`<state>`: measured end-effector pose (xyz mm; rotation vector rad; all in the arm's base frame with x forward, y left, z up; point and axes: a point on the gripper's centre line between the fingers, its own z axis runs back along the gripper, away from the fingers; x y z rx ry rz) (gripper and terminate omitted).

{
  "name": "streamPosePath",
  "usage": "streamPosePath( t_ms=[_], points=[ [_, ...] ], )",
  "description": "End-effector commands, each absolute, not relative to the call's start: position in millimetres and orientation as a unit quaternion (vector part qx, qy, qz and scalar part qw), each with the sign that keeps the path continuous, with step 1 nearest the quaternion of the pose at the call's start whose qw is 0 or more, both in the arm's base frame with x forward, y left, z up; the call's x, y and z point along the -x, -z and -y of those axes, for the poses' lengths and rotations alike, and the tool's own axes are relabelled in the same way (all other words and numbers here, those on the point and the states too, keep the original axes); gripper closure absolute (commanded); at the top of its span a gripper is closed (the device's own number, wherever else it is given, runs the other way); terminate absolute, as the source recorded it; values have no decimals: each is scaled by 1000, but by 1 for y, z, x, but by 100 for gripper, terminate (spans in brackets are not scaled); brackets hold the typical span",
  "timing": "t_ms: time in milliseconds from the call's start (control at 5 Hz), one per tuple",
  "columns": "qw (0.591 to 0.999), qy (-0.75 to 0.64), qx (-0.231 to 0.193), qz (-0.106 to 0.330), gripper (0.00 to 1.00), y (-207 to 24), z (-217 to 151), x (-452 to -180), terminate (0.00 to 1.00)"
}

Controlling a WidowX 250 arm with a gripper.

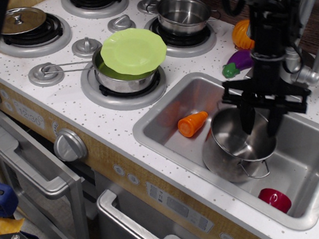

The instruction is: Flip pot upright in sink

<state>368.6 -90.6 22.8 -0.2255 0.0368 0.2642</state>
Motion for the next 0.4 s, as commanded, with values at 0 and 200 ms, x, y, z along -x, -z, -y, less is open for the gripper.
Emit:
streamPosePath(
  t_ms=[0,200],
  points=[
    [985,-115,127,18,0,-46,89,-376,0],
    [985,-115,127,18,0,-46,89,-376,100]
  ],
)
